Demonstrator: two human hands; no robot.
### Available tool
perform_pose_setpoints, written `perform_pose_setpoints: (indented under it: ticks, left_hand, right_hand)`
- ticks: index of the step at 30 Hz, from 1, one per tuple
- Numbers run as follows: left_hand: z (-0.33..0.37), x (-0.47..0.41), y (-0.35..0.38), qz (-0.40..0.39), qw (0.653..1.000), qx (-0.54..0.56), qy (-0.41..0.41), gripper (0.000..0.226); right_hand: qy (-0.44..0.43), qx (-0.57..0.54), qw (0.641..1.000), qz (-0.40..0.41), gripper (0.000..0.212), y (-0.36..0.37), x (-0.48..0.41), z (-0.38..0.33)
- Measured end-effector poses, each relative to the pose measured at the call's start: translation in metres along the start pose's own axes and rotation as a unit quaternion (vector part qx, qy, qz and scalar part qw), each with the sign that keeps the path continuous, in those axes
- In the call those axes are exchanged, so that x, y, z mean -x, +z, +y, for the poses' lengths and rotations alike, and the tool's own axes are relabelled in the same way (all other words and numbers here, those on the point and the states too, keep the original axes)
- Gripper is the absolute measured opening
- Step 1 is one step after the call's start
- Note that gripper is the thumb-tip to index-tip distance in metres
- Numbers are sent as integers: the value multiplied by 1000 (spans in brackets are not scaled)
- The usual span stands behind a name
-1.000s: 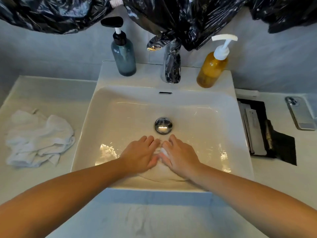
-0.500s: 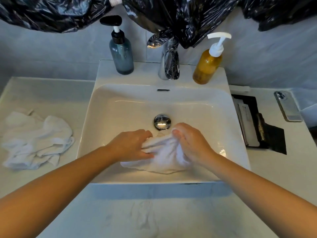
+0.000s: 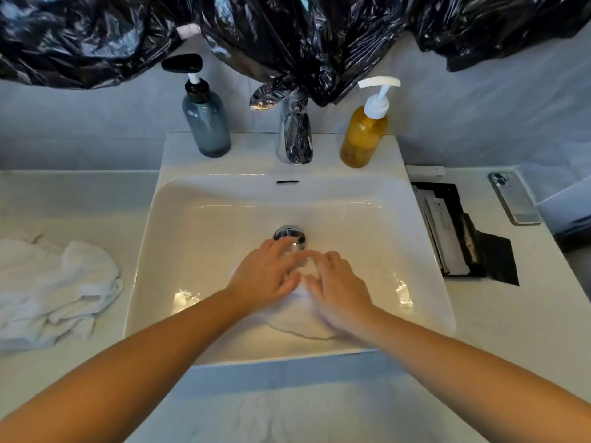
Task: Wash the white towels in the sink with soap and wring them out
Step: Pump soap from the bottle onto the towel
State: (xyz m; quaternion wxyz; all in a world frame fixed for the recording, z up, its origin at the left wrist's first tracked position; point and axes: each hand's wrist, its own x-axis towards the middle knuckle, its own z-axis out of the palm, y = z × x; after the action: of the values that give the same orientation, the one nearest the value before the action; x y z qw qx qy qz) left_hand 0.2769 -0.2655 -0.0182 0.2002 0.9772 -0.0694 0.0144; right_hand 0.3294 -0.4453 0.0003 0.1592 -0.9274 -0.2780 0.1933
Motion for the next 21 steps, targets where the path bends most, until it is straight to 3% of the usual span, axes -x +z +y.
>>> perform_pose_setpoints:
  ticks: [3, 6, 10, 13, 16, 19, 21]
  left_hand:
    - [4, -15, 16, 1, 997, -81, -6, 42]
    - [-2, -27, 24, 15, 995, -94, 13, 36]
    - [-1, -41, 14, 17, 996, -86, 27, 40]
    - [2, -35, -11, 39, 997, -58, -17, 42]
    - [-6, -7, -47, 63, 996, -68, 8, 42]
    - [-21, 30, -56, 15, 991, -102, 82, 43]
    - [-28, 47, -49, 14, 993, -93, 73, 48]
  right_hand:
    - [-17, 33, 998, 45, 35, 19, -11, 4]
    - [-34, 46, 997, 56, 35, 22, -21, 12]
    - [-70, 63, 995, 26, 62, 9, -32, 20]
    - [-116, 28, 992, 40, 41, -15, -37, 18]
    - [-212, 19, 974, 75, 40, -39, -35, 11]
    - [-283, 18, 959, -15, 26, -34, -20, 22]
    - [-283, -16, 959, -20, 29, -27, -10, 26]
